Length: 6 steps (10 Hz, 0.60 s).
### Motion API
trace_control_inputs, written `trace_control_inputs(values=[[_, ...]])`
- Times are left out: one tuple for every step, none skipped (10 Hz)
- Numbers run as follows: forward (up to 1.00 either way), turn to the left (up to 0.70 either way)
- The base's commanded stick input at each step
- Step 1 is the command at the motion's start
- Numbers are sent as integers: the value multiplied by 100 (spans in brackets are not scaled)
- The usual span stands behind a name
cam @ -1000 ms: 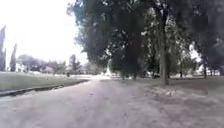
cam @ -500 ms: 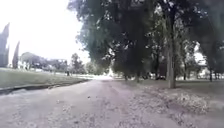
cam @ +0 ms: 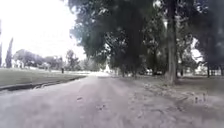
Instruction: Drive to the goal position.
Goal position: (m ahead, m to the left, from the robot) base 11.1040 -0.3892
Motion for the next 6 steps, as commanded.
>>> trace_control_inputs(values=[[100, 11], [100, 0], [100, 0], [100, 0], [100, 0], [100, 0]])
